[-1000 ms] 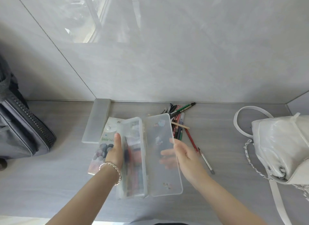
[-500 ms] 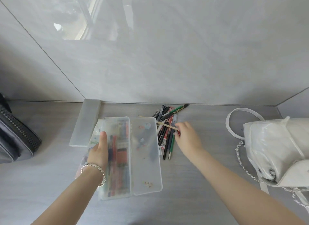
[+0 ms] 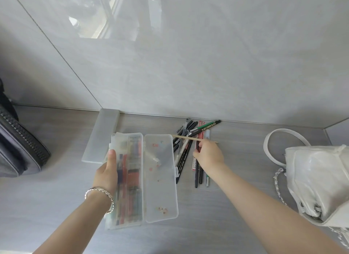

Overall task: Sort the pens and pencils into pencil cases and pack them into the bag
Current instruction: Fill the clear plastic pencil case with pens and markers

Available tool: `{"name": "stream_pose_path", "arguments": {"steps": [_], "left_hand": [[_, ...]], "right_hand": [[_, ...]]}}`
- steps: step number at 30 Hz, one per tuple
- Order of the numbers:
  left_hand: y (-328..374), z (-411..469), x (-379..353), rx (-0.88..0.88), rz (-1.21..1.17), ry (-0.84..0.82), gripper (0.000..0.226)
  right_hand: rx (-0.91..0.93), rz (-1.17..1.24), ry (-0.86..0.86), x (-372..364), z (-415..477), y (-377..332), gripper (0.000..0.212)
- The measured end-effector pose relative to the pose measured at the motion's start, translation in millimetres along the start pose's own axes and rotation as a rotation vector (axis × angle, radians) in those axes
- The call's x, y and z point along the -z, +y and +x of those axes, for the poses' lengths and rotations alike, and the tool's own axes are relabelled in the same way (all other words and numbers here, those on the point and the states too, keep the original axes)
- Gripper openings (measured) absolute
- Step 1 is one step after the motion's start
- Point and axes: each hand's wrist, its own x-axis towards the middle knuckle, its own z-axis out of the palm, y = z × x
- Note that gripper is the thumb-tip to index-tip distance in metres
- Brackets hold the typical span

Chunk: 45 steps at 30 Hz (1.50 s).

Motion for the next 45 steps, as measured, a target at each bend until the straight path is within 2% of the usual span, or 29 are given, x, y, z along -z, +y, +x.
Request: {"name": "stream_pose_path", "arguments": {"steps": [3,6,9,13,17,22,25,27,31,32,35,38,40,43,45], "left_hand": [[-2.1,2.4,-3.6,-0.003,0.028,-0.019,0.051],[-6.4,7.4,-7.5,0.002,0.066,-0.002,0.064],[-8.9,9.9,-9.2,0.008,0.110,0.015,0.069],[-5.5,6.8,-12.5,-0.002,0.099,0.005,0.067],[0.9,-2.7,-15.9,-0.002,0.095,-0.004,0.065],[1.7,-15.5,-19.9,-0.019,0.119,0.002,0.058],[-5.9,-6.8,-25.8,0.015,0.100,-0.020,0.061],[-10.5,-2.1,-31.4,0.030,0.084,-0.031,0.064],[-12.0,-6.9,-44.8,-0.003,0.039,-0.036,0.063],[-12.2,-8.9,-47.5,-0.020,0.029,-0.037,0.062],[-12.6,-13.4,-52.3,-0.021,0.005,-0.027,0.061],[-11.8,-14.8,-54.0,0.011,-0.048,-0.036,0.061],[-9.8,-15.7,-54.0,0.016,-0.066,-0.022,0.062],[-3.9,-18.9,-53.3,-0.058,-0.071,-0.024,0.047],[-0.1,-22.6,-53.7,-0.112,-0.085,-0.056,0.038]], "right_hand": [[-0.012,-0.029,0.036,0.6,3.0,3.6,0.032],[-0.056,-0.083,0.058,-0.5,5.9,3.8,0.032],[-0.130,-0.137,0.026,1.9,8.4,-2.3,0.038],[-0.224,-0.110,-0.097,7.1,15.2,-11.8,0.037],[-0.202,-0.009,-0.208,13.0,14.3,-15.7,0.016],[-0.222,0.278,-0.342,39.6,-4.1,-14.8,0.021],[-0.118,0.159,-0.445,64.2,-34.0,-17.7,0.018],[0.015,0.101,-0.377,72.5,-61.4,-24.9,0.017],[0.305,0.334,-0.220,60.6,-119.4,-53.9,0.006],[0.369,0.352,-0.213,49.6,-125.4,-58.0,0.009],[0.406,0.234,-0.192,17.6,-132.4,-61.6,0.019],[0.483,0.048,0.104,-0.2,-136.3,-56.5,0.016],[0.511,0.011,0.284,-1.2,-139.8,-53.9,0.016],[0.558,0.018,0.390,-0.1,-136.0,-51.9,0.016],[0.626,-0.001,0.393,-1.1,-125.0,-48.6,0.027]]}}
